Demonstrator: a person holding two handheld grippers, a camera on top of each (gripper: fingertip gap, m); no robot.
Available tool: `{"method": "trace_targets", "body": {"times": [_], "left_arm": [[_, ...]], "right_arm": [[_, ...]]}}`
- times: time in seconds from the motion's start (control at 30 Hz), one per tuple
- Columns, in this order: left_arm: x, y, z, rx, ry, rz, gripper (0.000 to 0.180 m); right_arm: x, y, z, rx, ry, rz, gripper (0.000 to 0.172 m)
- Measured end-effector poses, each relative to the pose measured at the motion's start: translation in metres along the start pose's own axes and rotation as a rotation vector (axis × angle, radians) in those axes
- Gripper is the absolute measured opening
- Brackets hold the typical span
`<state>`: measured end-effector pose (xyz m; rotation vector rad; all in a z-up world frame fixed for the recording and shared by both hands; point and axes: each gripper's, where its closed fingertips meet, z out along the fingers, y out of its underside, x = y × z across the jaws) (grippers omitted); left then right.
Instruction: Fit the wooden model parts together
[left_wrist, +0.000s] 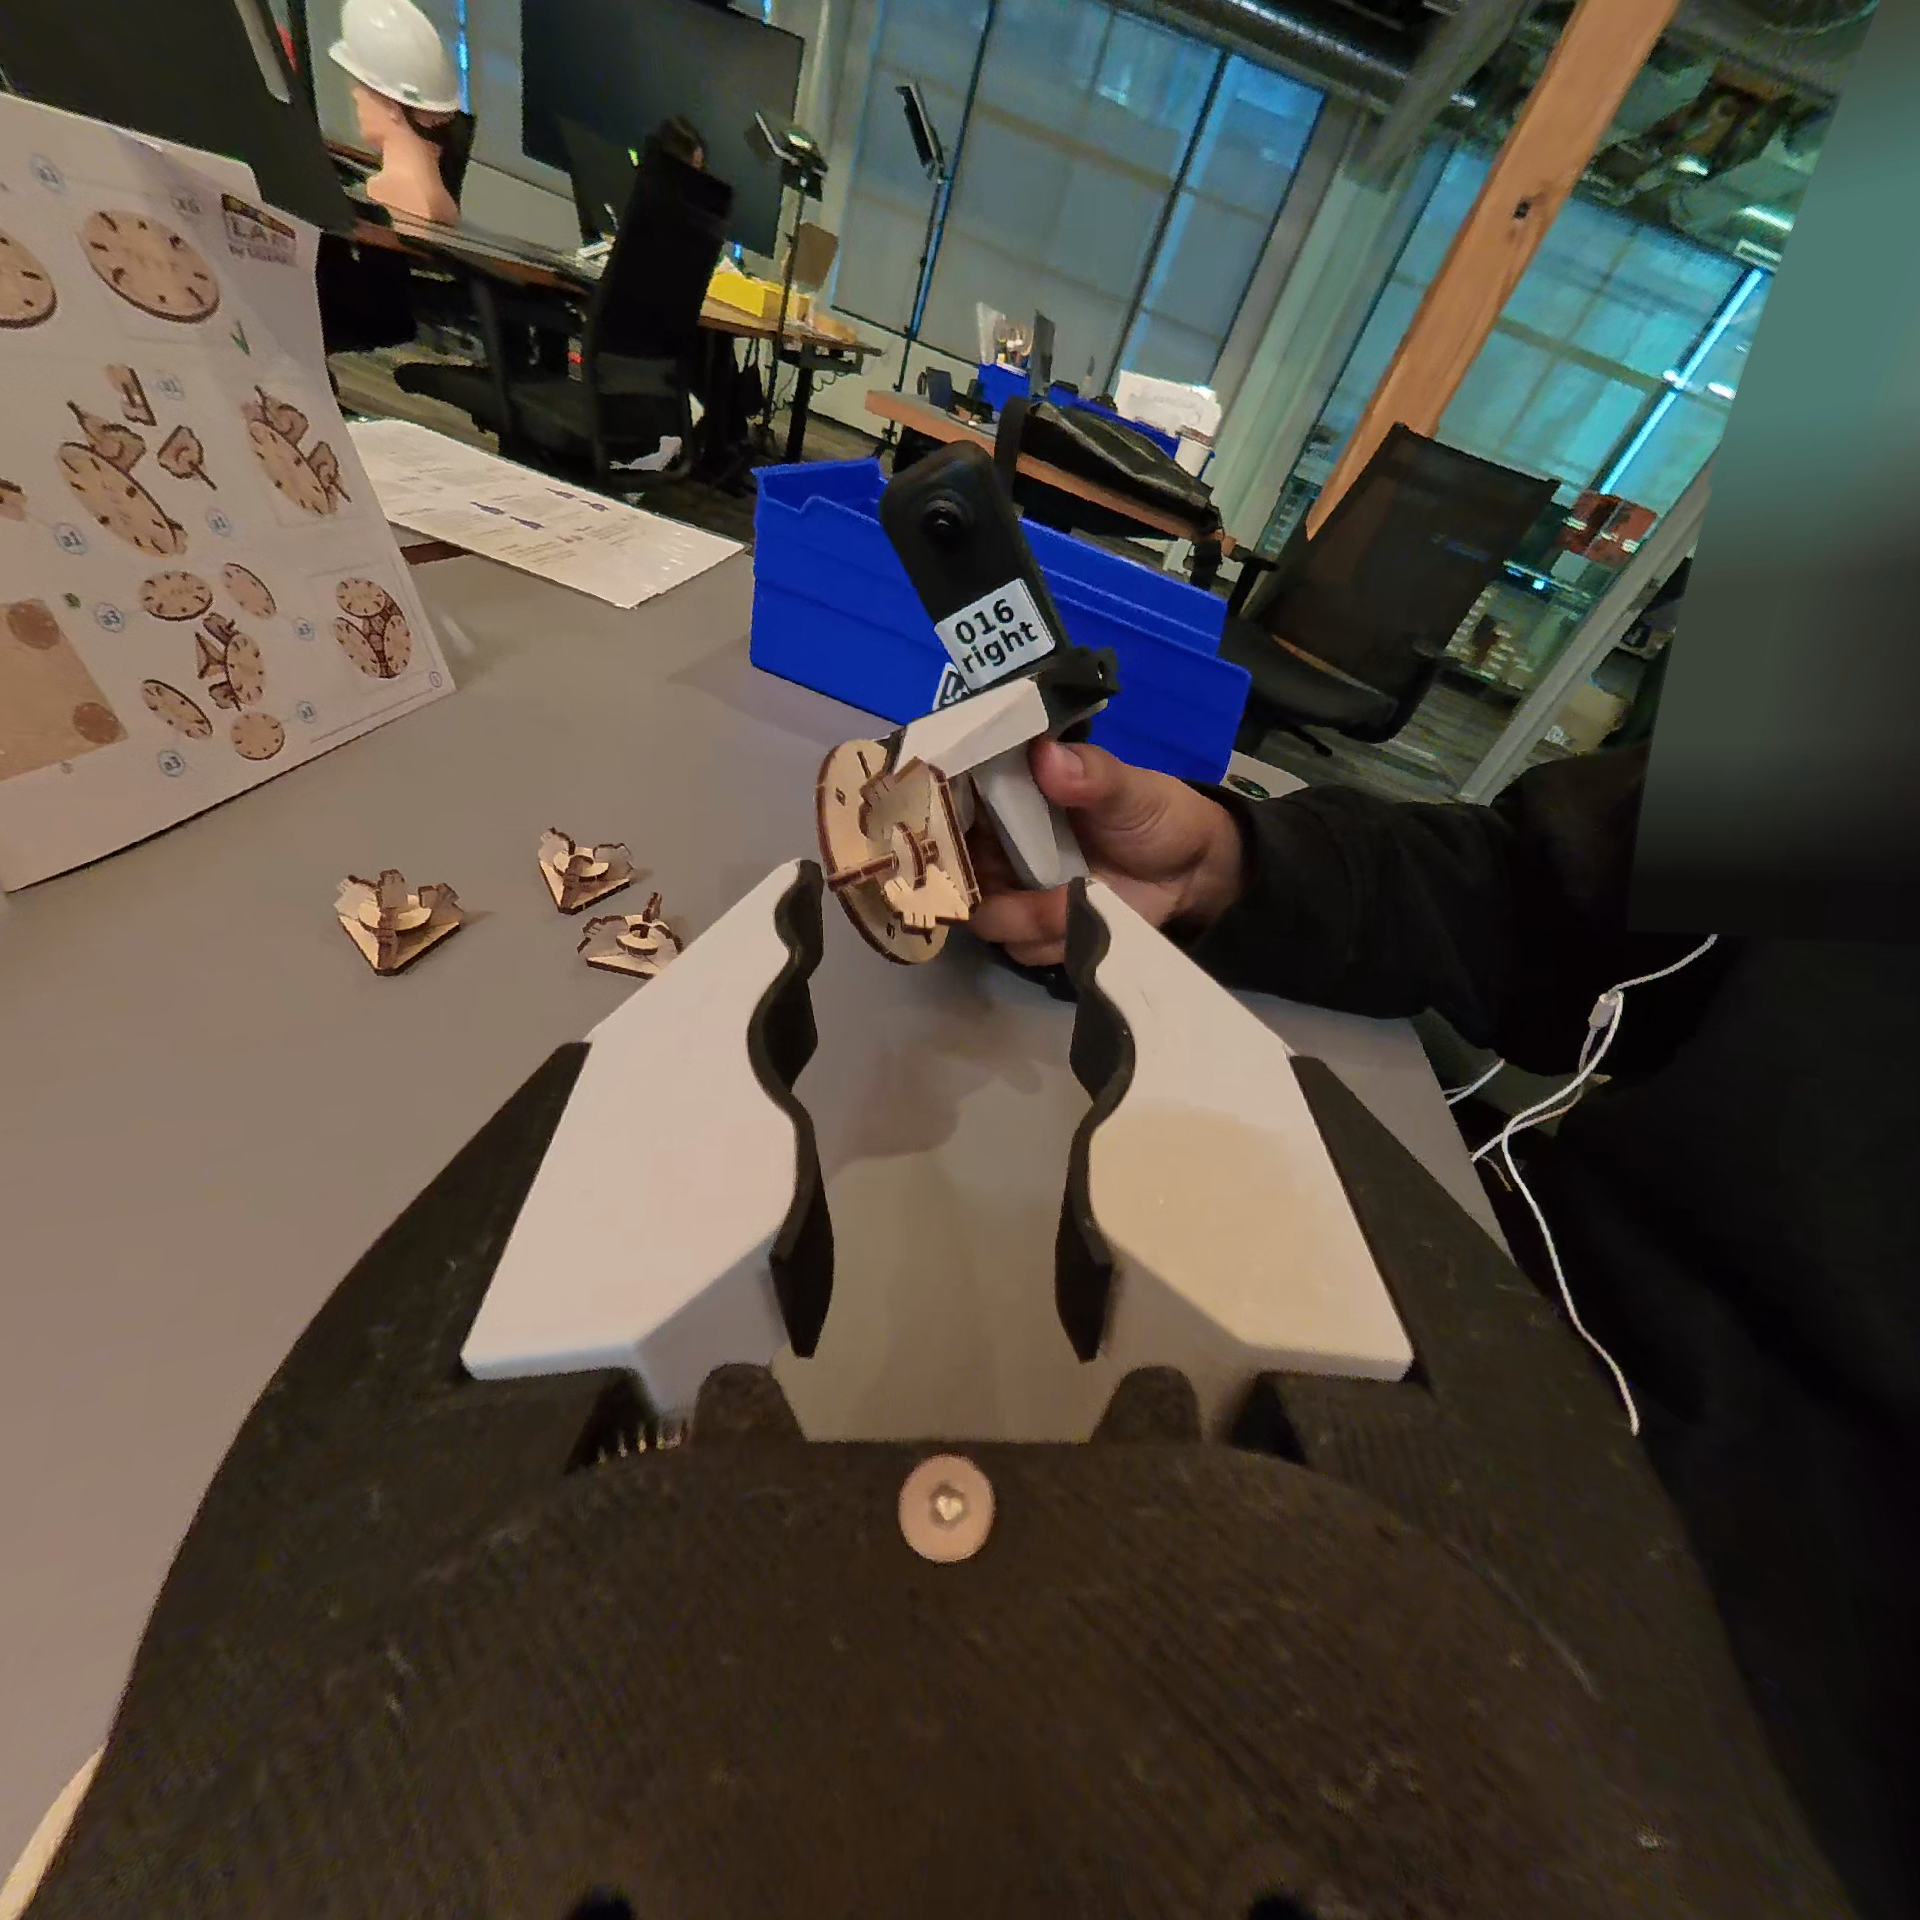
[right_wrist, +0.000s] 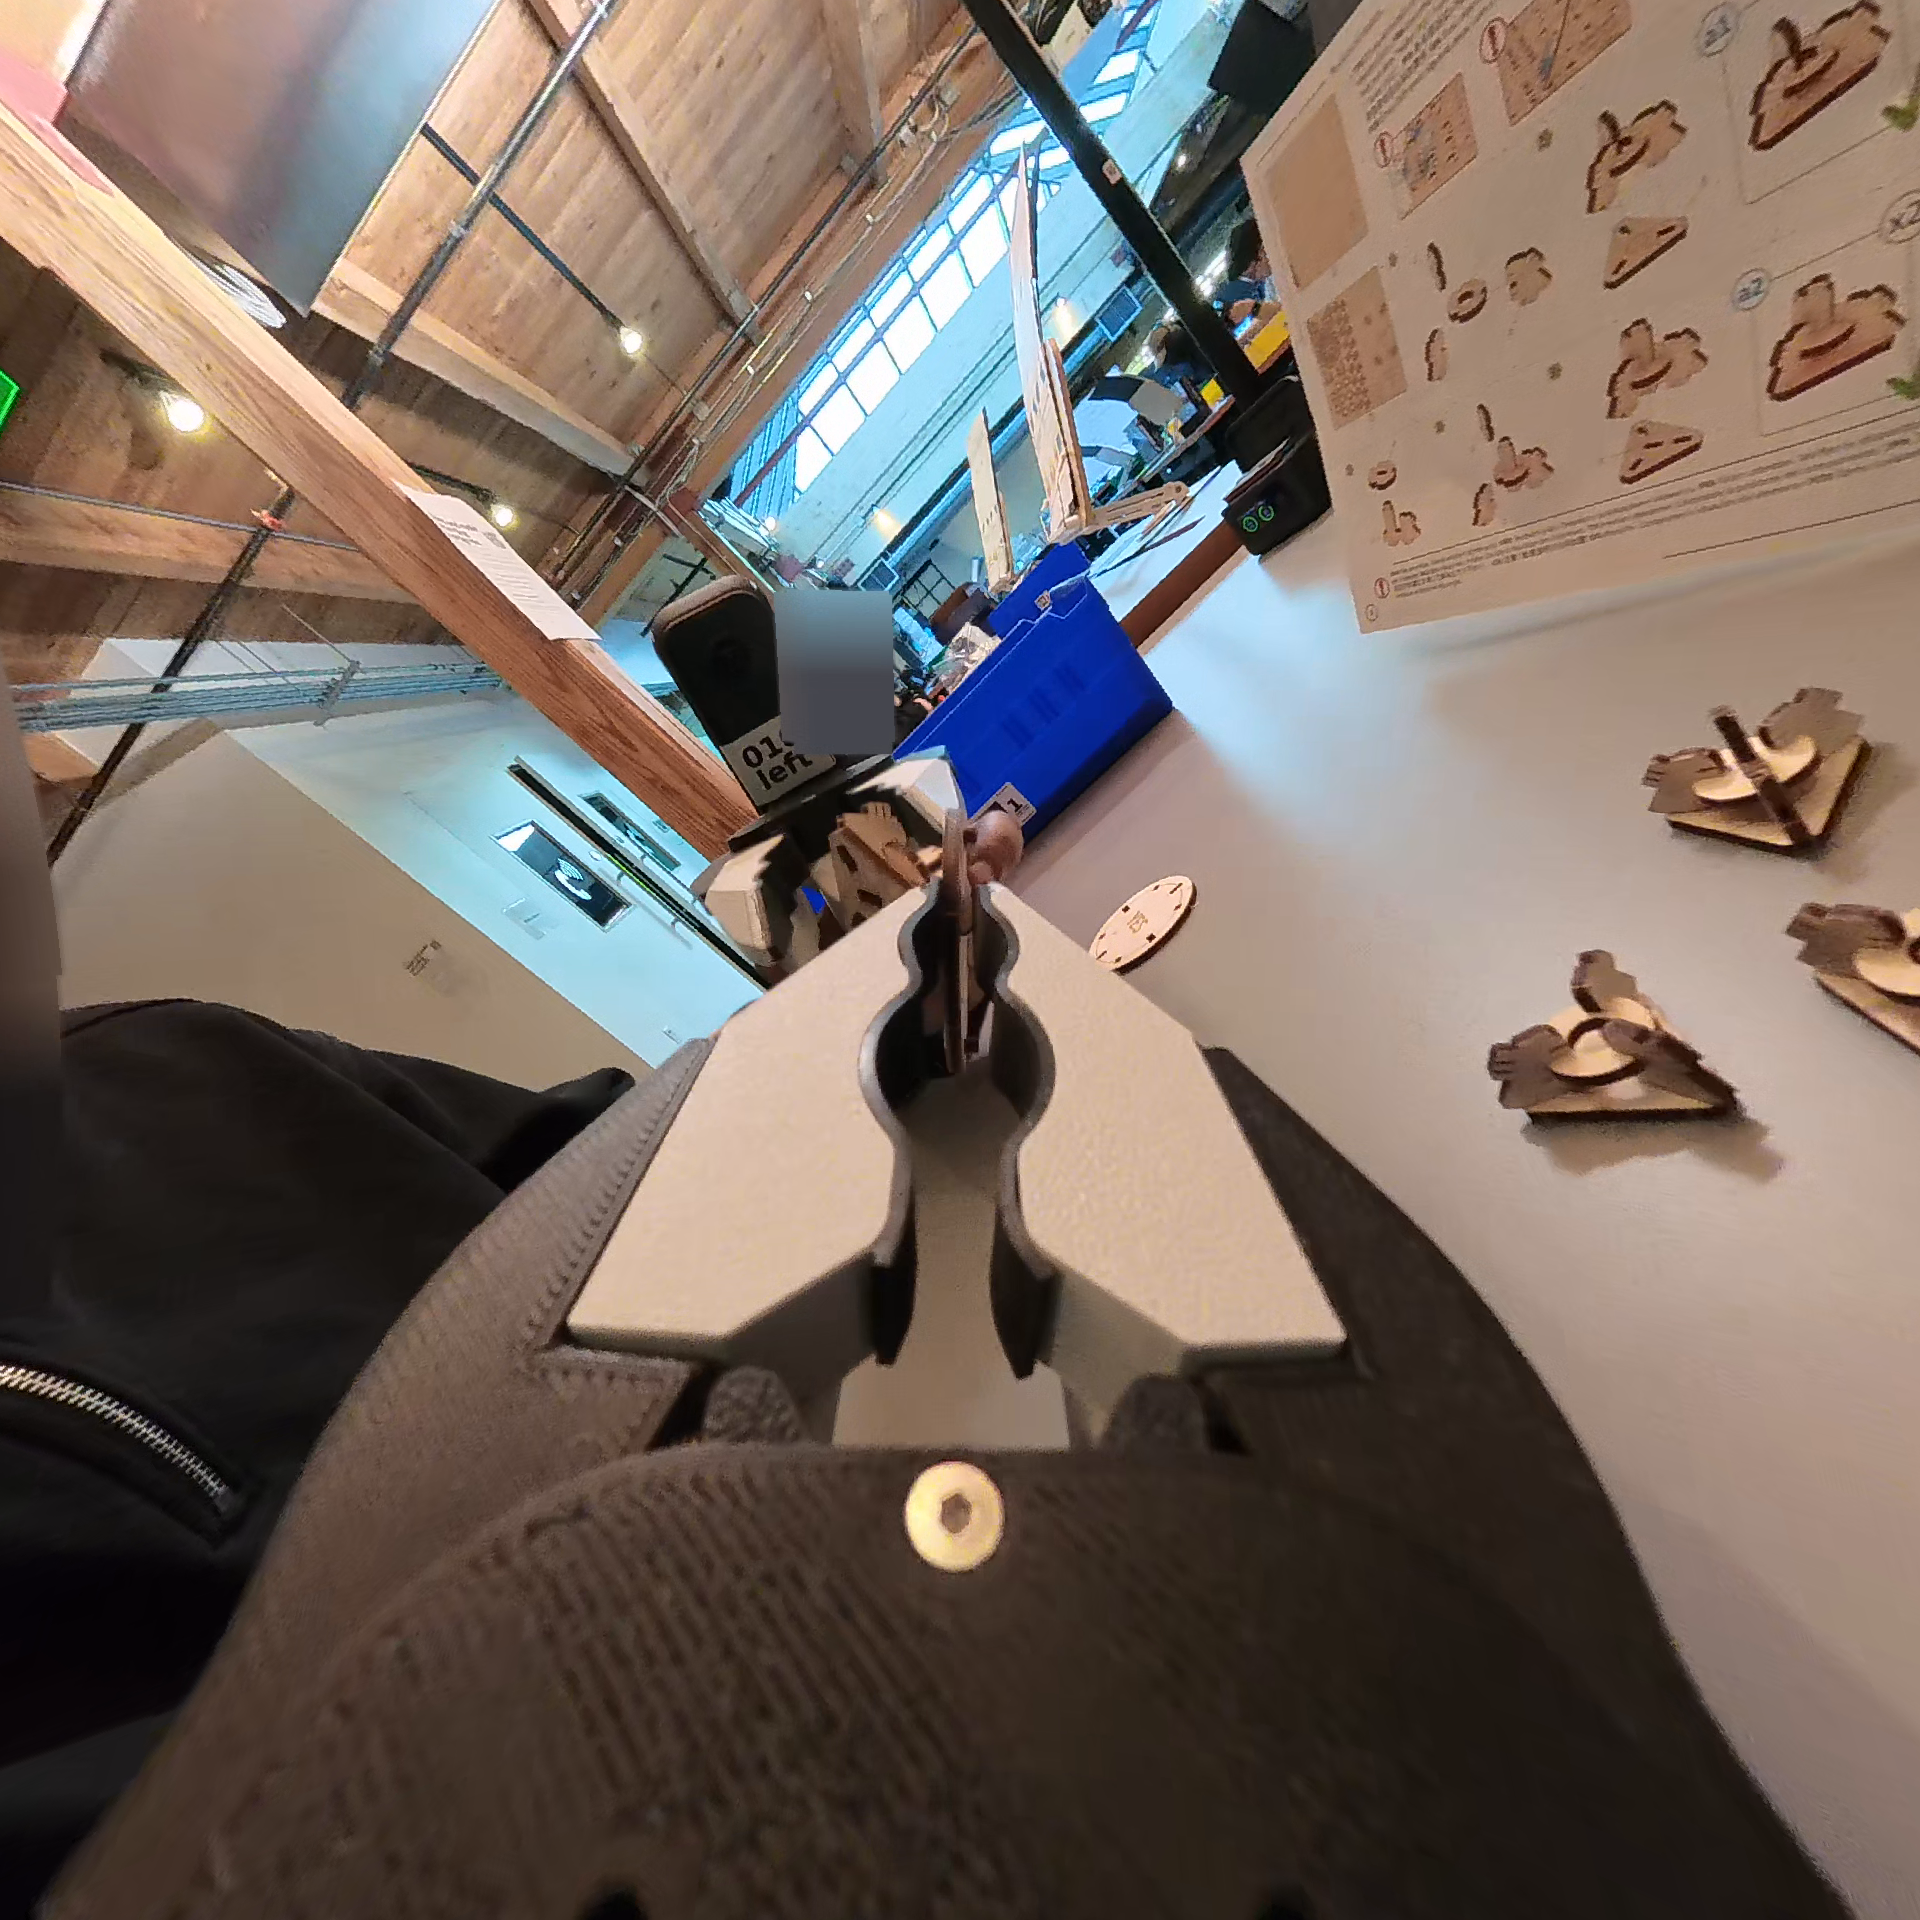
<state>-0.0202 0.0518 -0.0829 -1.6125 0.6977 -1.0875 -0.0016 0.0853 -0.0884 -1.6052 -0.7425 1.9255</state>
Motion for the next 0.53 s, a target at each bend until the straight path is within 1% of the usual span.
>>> {"method": "trace_targets", "body": {"times": [0.4,0.53], "left_arm": [[-0.0015,0.0061,0.0031,-0.022,-0.008,0.007,0.045],[-0.0031,0.0071,0.0033,-0.025,-0.015,0.009,0.045]], "right_arm": [[0.0029,0.0027,0.0007,-0.010,0.006,0.043,0.002],[0.0079,0.0065,0.0031,-0.038,0.015,0.106,0.002]]}}
